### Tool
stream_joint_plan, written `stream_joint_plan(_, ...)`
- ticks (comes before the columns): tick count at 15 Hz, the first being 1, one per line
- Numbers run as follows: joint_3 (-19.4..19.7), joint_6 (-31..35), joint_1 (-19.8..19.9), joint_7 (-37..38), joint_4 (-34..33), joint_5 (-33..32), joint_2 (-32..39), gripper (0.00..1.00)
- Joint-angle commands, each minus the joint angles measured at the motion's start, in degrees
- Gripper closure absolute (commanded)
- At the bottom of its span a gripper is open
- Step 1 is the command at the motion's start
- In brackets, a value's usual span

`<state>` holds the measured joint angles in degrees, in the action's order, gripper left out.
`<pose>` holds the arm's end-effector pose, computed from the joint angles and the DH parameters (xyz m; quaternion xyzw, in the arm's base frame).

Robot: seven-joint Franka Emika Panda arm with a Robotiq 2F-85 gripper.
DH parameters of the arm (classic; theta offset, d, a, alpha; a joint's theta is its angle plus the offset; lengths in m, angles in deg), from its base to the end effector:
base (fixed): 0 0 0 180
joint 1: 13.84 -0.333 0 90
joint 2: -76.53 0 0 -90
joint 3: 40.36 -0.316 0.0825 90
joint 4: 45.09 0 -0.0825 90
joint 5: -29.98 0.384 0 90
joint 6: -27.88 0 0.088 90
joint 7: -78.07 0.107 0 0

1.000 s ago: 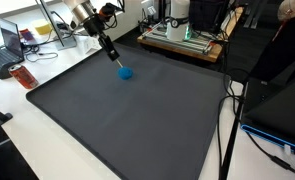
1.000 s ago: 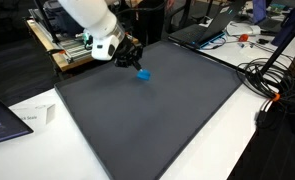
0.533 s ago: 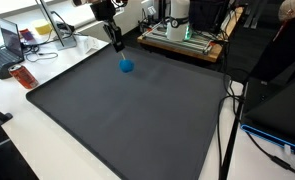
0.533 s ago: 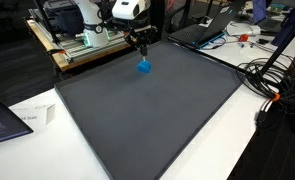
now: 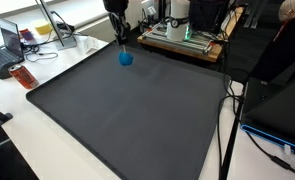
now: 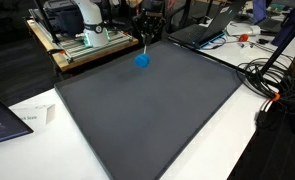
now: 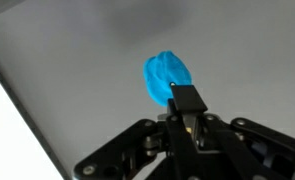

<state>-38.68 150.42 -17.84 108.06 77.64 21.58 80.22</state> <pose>0.5413 0.0158 0.3691 0.9777 -0.1981 -0.0154 0.0683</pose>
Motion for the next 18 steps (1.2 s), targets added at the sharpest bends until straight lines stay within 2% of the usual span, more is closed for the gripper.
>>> stream_joint_plan(1, -1.8, -3.7, -0.6, 6.0, -2.1, -5.6, -0.6, 0.97)
stream_joint_plan(2, -3.2, -1.8, -0.5, -6.5, -1.5, 1.8, -0.9, 0.97)
stream_joint_plan(4, -2.7, -2.4, -0.9, 5.8, -2.6, -7.9, -0.5, 0.97)
stream_joint_plan(5, -4.0, 0.1, -0.7, -7.3, -1.5, 0.7, -1.3, 0.97)
stream_joint_plan(6, -3.5, -0.5, -0.8, -0.1, -2.5, -4.9, -0.5, 0.97)
stream_joint_plan(7, -4.1, -0.5, -0.5, -8.5, -2.5, 0.2, -0.5, 0.97)
stream_joint_plan(8, -4.6, 1.1, -0.6, -11.9, -1.9, 2.6, -1.0, 0.97)
stream_joint_plan(9, -3.5, -0.3, -0.8, 0.4, -3.1, -6.0, -0.3, 0.97)
stream_joint_plan(10, -4.7, 1.3, -0.3, -15.0, -2.6, 4.4, -0.5, 0.97)
stream_joint_plan(11, -3.9, 0.3, -0.5, -5.5, -3.6, -1.5, 0.4, 0.97)
stream_joint_plan(12, -4.5, 0.8, 0.0, -16.4, -3.5, 5.9, 0.3, 0.97)
stream_joint_plan(13, -3.9, -0.2, -0.2, -9.7, -4.0, 1.5, 0.7, 0.97)
stream_joint_plan(14, -4.2, 0.5, 0.1, -15.2, -3.9, 5.5, 0.8, 0.97)
stream_joint_plan(15, -3.9, 0.3, 0.1, -13.0, -4.0, 4.1, 0.8, 0.97)
stream_joint_plan(16, -4.1, 0.4, 0.1, -14.9, -3.9, 5.5, 0.8, 0.97)
stream_joint_plan(18, -4.0, 0.4, 0.1, -14.1, -3.9, 4.9, 0.9, 0.97)
